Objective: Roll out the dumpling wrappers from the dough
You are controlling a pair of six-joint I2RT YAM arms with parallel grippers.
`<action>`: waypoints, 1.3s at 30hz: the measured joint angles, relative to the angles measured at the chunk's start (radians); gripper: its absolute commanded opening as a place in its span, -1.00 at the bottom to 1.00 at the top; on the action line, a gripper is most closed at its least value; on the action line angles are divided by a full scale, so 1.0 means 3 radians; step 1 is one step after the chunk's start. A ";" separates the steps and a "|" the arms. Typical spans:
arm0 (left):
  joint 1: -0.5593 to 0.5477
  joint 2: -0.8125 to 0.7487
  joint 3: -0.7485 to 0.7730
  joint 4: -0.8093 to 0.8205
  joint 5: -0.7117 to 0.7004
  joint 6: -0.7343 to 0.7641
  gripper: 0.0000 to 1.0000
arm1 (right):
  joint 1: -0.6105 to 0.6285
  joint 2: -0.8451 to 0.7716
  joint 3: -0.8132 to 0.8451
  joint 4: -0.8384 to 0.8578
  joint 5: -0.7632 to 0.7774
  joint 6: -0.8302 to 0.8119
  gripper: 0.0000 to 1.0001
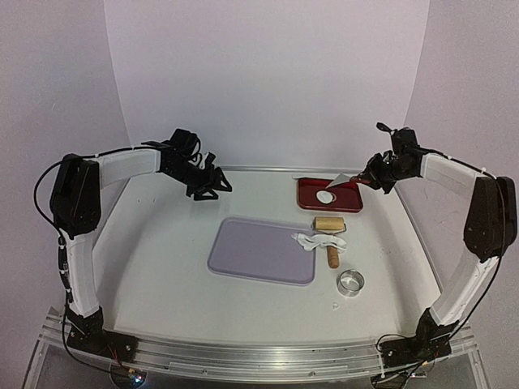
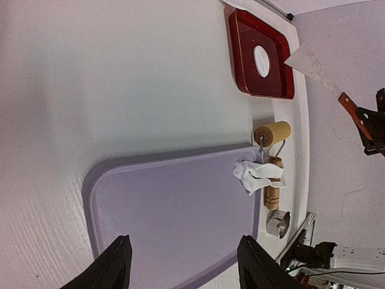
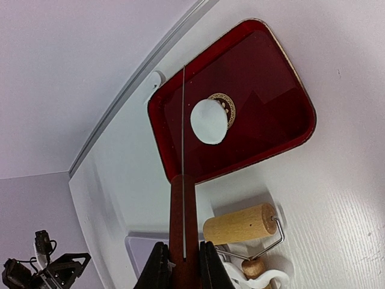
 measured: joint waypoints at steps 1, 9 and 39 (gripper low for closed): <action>0.0000 0.0035 0.0040 0.0019 0.0043 -0.0038 0.23 | 0.0001 0.0000 0.0030 -0.0023 0.0002 0.0018 -1.00; 0.0000 0.0084 0.0095 0.0071 0.0206 -0.0163 0.22 | 0.0001 0.0503 0.1130 -0.0150 -0.0079 0.0023 -1.00; 0.0000 -0.0308 -0.0290 -0.0350 -0.0108 -0.0178 0.21 | -0.0252 0.2338 0.2823 -0.0818 -0.0711 -0.0314 -1.00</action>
